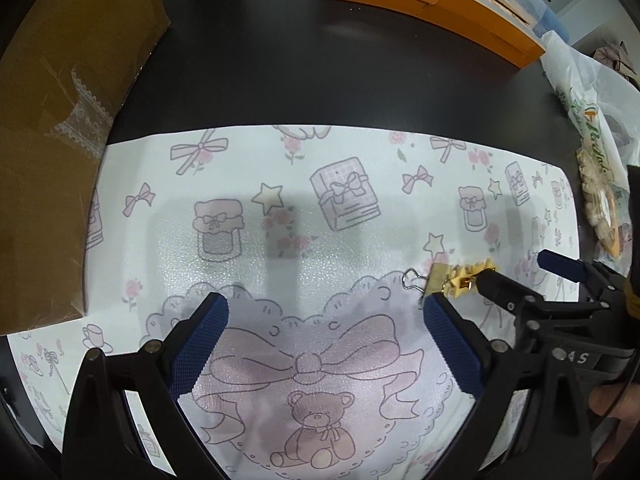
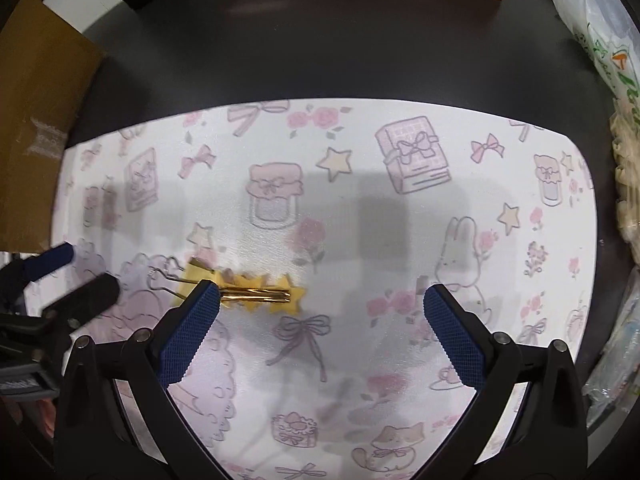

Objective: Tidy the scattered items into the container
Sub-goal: 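Grasp the gold binder clip with the left tool while the right tool grasps the gold star hair clip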

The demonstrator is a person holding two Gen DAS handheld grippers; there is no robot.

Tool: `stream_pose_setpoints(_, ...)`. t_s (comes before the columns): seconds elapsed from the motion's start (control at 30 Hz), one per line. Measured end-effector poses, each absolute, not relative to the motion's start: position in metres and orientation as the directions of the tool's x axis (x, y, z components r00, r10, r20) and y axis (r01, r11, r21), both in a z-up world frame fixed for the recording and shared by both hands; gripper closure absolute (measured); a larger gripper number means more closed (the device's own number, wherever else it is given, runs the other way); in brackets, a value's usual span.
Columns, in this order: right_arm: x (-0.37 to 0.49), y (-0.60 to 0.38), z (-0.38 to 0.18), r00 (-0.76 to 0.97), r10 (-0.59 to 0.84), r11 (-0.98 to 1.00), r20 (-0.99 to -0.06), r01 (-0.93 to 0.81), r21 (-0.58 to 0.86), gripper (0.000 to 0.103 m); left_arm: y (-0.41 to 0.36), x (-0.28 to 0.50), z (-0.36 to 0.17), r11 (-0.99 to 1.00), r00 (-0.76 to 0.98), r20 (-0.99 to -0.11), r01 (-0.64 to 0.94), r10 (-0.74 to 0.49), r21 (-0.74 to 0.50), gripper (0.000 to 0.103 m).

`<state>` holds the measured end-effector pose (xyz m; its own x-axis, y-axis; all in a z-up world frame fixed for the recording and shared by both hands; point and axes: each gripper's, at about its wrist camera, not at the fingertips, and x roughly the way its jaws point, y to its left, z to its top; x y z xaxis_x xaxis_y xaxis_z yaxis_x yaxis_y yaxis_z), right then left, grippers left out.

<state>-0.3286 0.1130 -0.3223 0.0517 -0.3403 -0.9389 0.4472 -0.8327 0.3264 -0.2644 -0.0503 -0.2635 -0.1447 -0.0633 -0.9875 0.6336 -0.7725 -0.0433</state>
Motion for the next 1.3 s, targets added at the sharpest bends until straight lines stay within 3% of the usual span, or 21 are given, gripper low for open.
stream_pose_setpoints(0.37,-0.321,0.098,-0.327,0.050,-0.291,-0.833,-0.955,0.478,0.279,0.000,-0.056,-0.262,-0.268,-0.770,-0.128,-0.990,0.637,-0.064,-0.033,0.005)
stream_pose_setpoints(0.67,-0.327,0.140,-0.339,0.052,-0.280,-0.873,-0.959,0.401,0.277,0.000,-0.029,-0.287,-0.276,-0.799,-0.146,-0.989,0.597,-0.020,-0.072,0.005)
stream_pose_setpoints(0.9,-0.330,0.163,-0.340,0.058,-0.301,-0.885,-0.952,0.356,0.302,0.012,-0.009,-0.308,-0.287,-0.809,-0.134,-0.991,0.584,-0.009,-0.072,0.005)
stream_pose_setpoints(0.97,-0.330,0.169,-0.340,0.058,-0.309,-0.887,-0.949,0.344,0.310,0.020,-0.007,-0.311,-0.288,-0.803,-0.124,-0.992,0.594,-0.034,-0.047,0.015)
stream_pose_setpoints(1.03,-0.331,0.175,-0.339,0.059,-0.316,-0.888,-0.947,0.332,0.317,0.027,-0.004,-0.314,-0.287,-0.811,-0.119,-0.991,0.584,-0.052,-0.028,0.033)
stream_pose_setpoints(1.17,-0.330,0.176,-0.338,0.059,-0.331,-0.886,-0.942,0.325,0.331,0.028,0.003,-0.318,-0.286,-0.823,-0.115,-0.992,0.568,-0.043,-0.030,0.045)
stream_pose_setpoints(1.23,-0.328,0.174,-0.336,0.058,-0.338,-0.883,-0.939,0.325,0.338,0.036,0.004,-0.317,-0.285,-0.824,-0.115,-0.993,0.565,-0.042,-0.030,0.059)
stream_pose_setpoints(1.3,-0.327,0.171,-0.335,0.051,-0.336,-0.882,-0.940,0.332,0.333,0.042,0.005,-0.316,-0.284,-0.825,-0.116,-0.992,0.565,-0.039,-0.034,0.062)
